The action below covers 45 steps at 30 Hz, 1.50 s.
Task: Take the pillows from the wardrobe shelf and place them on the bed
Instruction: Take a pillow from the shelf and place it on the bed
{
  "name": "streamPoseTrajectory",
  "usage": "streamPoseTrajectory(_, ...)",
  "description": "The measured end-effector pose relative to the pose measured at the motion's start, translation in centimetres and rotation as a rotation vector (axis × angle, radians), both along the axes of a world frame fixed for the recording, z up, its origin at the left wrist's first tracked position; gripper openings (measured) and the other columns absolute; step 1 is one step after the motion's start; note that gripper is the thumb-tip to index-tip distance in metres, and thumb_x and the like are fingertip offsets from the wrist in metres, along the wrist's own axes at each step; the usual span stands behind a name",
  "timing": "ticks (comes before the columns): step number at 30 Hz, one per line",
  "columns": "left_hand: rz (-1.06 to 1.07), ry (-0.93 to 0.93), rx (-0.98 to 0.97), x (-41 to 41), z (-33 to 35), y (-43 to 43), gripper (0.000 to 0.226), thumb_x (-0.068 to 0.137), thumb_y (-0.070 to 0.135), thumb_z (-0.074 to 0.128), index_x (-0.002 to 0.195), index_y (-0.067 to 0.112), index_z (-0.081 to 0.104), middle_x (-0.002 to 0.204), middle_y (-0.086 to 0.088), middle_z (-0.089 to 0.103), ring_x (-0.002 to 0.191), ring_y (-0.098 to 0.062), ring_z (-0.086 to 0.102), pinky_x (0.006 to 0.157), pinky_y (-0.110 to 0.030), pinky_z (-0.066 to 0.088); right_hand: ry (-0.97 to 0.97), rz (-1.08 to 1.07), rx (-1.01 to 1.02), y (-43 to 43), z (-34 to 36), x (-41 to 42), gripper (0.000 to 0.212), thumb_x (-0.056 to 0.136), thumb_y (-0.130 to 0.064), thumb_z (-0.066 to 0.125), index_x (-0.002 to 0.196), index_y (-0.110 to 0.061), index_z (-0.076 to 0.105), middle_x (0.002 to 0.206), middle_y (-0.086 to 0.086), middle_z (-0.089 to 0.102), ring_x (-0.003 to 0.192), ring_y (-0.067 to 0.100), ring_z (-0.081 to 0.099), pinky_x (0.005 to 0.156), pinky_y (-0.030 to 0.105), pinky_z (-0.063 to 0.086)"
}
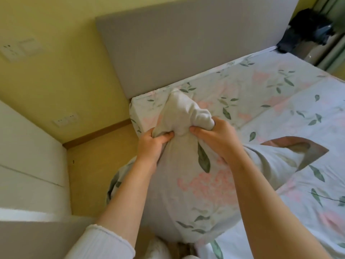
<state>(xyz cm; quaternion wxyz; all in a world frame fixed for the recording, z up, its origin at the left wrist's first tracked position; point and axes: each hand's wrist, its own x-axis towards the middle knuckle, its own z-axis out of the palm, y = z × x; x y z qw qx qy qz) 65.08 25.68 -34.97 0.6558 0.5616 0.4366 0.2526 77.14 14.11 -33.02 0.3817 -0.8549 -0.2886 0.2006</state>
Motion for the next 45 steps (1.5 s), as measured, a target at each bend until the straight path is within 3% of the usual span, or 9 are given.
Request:
streamPoseTrajectory(7,-0.070,-0.072,0.191,5.6,3.6,5.4,0.019,0.073,0.013,0.075,0.071,0.029,0.064,0.077,0.008,0.066,0.077,-0.013,0.061,0.075,-0.030,0.049,-0.052,-0.111,0.131,4.3,3.2,4.2,0.040,0.074,-0.053,0.063,0.098,-0.021,0.063,0.088,0.000,0.069,0.082,0.021,0.063,0.076,0.043,0.055)
streamPoseTrajectory(12,-0.114,-0.075,0.157,8.1,2.7,10.5,0.020,0.074,0.010,0.074,0.071,0.026,0.064,0.079,0.006,0.066,0.088,-0.025,0.062,0.086,-0.040,0.050,-0.078,-0.145,0.120,9.0,2.1,6.1,0.040,0.073,-0.057,0.061,0.096,-0.023,0.061,0.085,-0.003,0.068,0.080,0.020,0.064,0.072,0.041,0.055)
streamPoseTrajectory(16,-0.155,-0.045,0.091,9.7,1.6,15.3,0.020,0.055,0.022,0.077,0.071,0.028,0.066,0.081,0.011,0.065,0.092,-0.027,0.063,0.093,-0.047,0.050,-0.060,-0.169,0.087,13.3,1.3,7.4,0.036,0.075,-0.054,0.061,0.092,-0.022,0.059,0.082,-0.003,0.066,0.078,0.021,0.063,0.071,0.042,0.055)
streamPoseTrajectory(21,-0.176,0.020,0.015,12.0,0.4,19.8,0.019,0.053,0.027,0.075,0.072,0.025,0.070,0.096,-0.011,0.072,0.097,-0.034,0.066,0.094,-0.054,0.050,0.000,-0.221,0.036,17.7,1.0,8.9,0.034,0.077,-0.050,0.063,0.090,-0.019,0.058,0.080,-0.003,0.064,0.077,0.020,0.062,0.069,0.040,0.052)
streamPoseTrajectory(31,-0.259,0.058,0.099,16.0,-0.2,19.7,0.017,0.060,0.028,0.076,0.073,0.028,0.065,0.081,0.005,0.067,0.084,-0.022,0.062,0.083,-0.039,0.050,0.063,-0.282,0.055,17.0,-0.8,12.1,0.035,0.077,-0.050,0.063,0.092,-0.019,0.059,0.085,0.000,0.066,0.078,0.020,0.061,0.070,0.038,0.052)
streamPoseTrajectory(36,-0.237,0.046,0.156,17.3,0.3,21.1,0.015,0.076,0.014,0.073,0.070,0.023,0.063,0.076,0.004,0.064,0.073,-0.017,0.059,0.062,-0.028,0.046,0.028,-0.276,0.064,18.2,-0.3,13.4,0.035,0.077,-0.051,0.063,0.089,-0.019,0.055,0.074,-0.007,0.058,0.073,0.018,0.058,0.063,0.034,0.047)
streamPoseTrajectory(40,-0.255,0.016,0.146,19.5,-0.1,23.2,0.017,0.074,0.013,0.075,0.068,0.024,0.063,0.073,0.004,0.064,0.069,-0.014,0.058,0.064,-0.028,0.046,-0.059,-0.329,0.049,19.9,-0.1,15.1,0.035,0.078,-0.052,0.061,0.084,-0.022,0.046,0.070,-0.009,0.052,0.066,0.015,0.052,0.054,0.030,0.038)
streamPoseTrajectory(43,-0.284,0.039,0.099,21.6,-1.9,25.2,0.017,0.073,0.015,0.075,0.070,0.025,0.063,0.075,0.004,0.064,0.074,-0.017,0.058,0.067,-0.028,0.047,-0.151,-0.337,-0.063,21.7,-1.4,16.3,0.040,0.083,-0.055,0.053,0.104,-0.020,0.051,0.094,-0.001,0.058,0.091,0.025,0.056,0.076,0.037,0.042)
streamPoseTrajectory(45,-0.319,0.072,0.058,23.0,-3.6,26.5,0.016,0.077,0.014,0.072,0.072,0.026,0.062,0.078,0.003,0.064,0.080,-0.021,0.059,0.072,-0.032,0.049,-0.159,-0.368,-0.178,23.0,-2.9,16.9,0.051,0.087,-0.054,0.047,0.126,-0.022,0.045,0.121,0.004,0.056,0.114,0.029,0.049,0.095,0.041,0.035)
